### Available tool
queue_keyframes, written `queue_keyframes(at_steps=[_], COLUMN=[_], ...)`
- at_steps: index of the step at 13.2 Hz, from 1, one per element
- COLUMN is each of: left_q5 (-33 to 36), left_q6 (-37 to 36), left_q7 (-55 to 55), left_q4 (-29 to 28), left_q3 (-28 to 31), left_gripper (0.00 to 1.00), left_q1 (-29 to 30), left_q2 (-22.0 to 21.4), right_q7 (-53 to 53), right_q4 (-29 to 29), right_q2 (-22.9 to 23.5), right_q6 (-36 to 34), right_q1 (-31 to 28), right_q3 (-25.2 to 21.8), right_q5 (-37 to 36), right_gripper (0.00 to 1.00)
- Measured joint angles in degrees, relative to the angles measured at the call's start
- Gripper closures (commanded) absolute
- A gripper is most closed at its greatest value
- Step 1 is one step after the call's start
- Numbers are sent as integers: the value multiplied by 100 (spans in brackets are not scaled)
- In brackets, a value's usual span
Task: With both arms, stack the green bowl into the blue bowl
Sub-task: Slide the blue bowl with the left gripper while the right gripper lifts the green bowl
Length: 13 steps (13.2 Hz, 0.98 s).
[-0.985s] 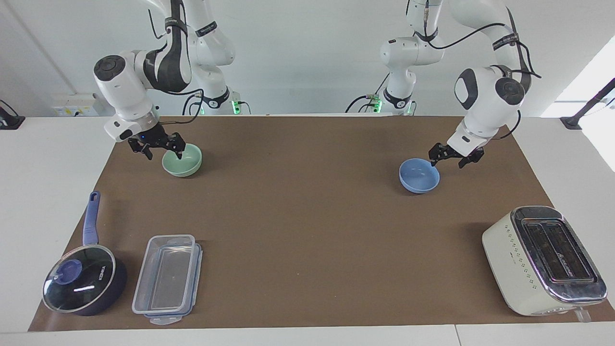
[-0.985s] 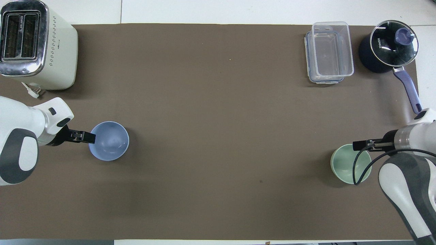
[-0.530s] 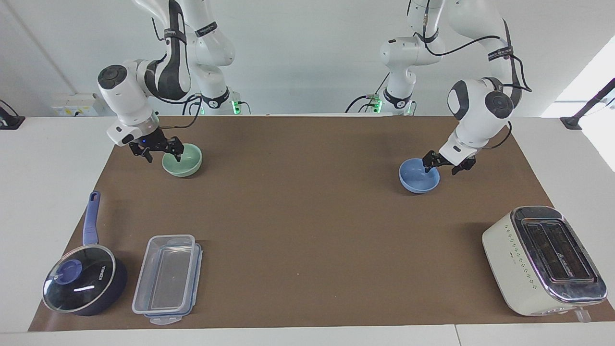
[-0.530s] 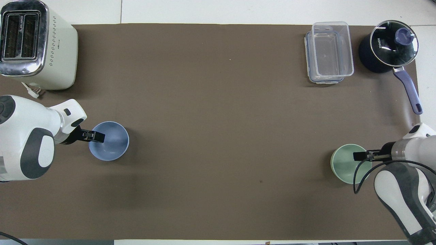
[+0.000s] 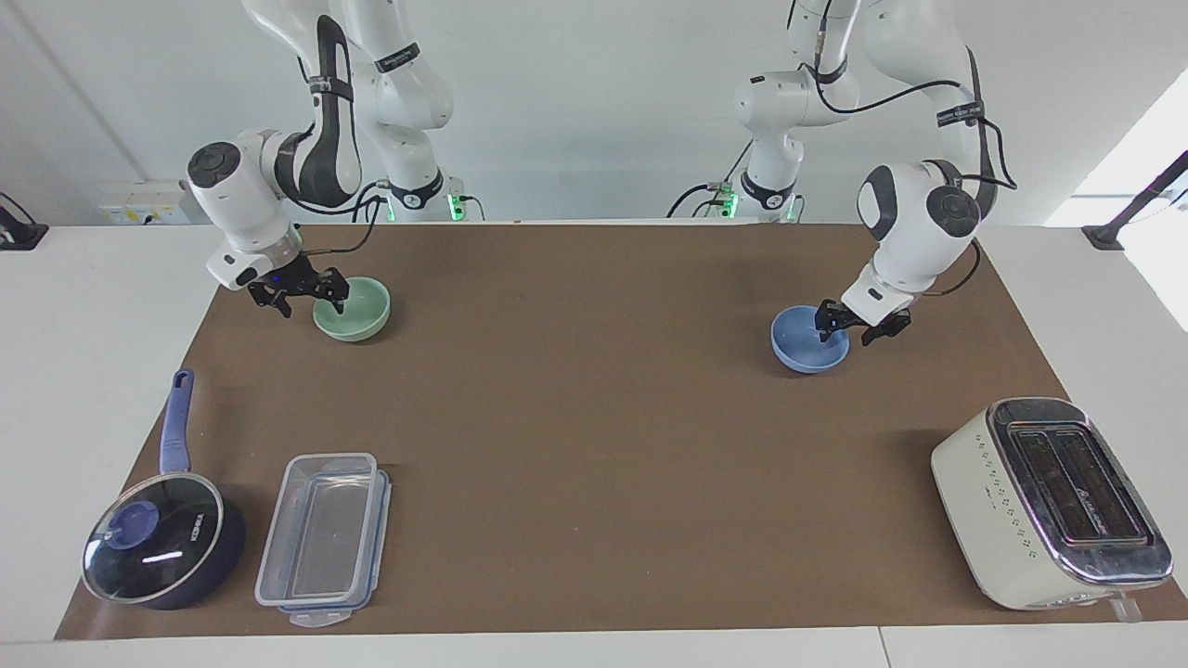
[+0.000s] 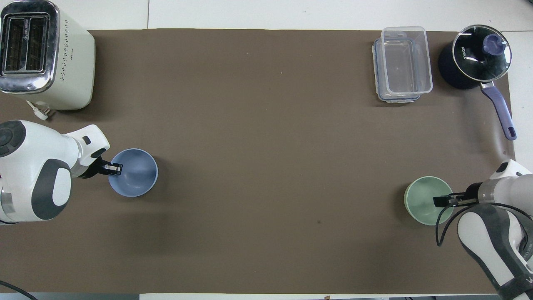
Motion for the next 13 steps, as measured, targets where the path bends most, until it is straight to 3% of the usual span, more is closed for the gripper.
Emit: queue_keyframes(at_steps=[3,6,9,13], left_q5=[-48,-591,-804,-850], left_q6=[-173,-1219,-1704,-983], left_q7=[-9,-512,-2214,-3820], left_q4=[195,1187,2190,2149], left_q3=[-5,-22,-67,-118], left_gripper=[100,100,100,100], left_q1=[-6,-284,-1348,-2932], left_q2=[22,130,457,758], right_q7=[-114,-115,-119,-116], right_q4=[-12,-10,81,501], right_q2=[-6,-11,-127,-135], right_q6=[1,2,-24,-146], right_q1=[-57,-57,-54,11], right_q3=[0,1,6,38], right_q5=[0,1,16,16], right_gripper=[100,100,100,100])
